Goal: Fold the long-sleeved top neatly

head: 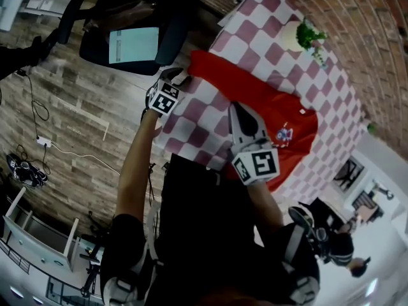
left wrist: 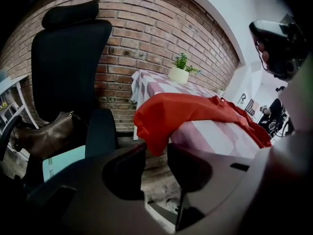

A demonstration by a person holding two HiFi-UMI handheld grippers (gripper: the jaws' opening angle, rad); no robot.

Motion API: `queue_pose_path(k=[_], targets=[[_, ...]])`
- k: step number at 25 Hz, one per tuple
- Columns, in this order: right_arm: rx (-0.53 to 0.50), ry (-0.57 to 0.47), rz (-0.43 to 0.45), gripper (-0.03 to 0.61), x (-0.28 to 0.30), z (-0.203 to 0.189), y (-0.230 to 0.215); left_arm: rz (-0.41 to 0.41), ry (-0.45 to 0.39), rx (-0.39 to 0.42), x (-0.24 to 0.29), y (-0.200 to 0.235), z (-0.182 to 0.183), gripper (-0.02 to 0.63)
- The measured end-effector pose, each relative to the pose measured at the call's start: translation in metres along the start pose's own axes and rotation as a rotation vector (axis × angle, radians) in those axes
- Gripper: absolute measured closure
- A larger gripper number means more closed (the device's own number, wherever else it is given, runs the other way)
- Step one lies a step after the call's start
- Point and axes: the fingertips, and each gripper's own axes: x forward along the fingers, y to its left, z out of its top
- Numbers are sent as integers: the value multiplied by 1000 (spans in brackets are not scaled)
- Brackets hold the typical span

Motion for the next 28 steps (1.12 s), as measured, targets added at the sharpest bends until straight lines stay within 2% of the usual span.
queue_pose_path(k=[9, 16, 23, 28], targets=[[15, 17, -17, 571, -1, -10, -6, 3, 5, 9, 14, 5, 6, 496], [25, 20, -35, 571, -4, -12, -12, -1, -16, 20, 21, 2, 9, 578], [32, 17, -55, 571, -9, -14, -16, 69, -52, 25, 5, 12, 18, 603], [53, -12, -90, 571, -15, -8, -23, 116, -106, 73, -25, 18, 43, 603]])
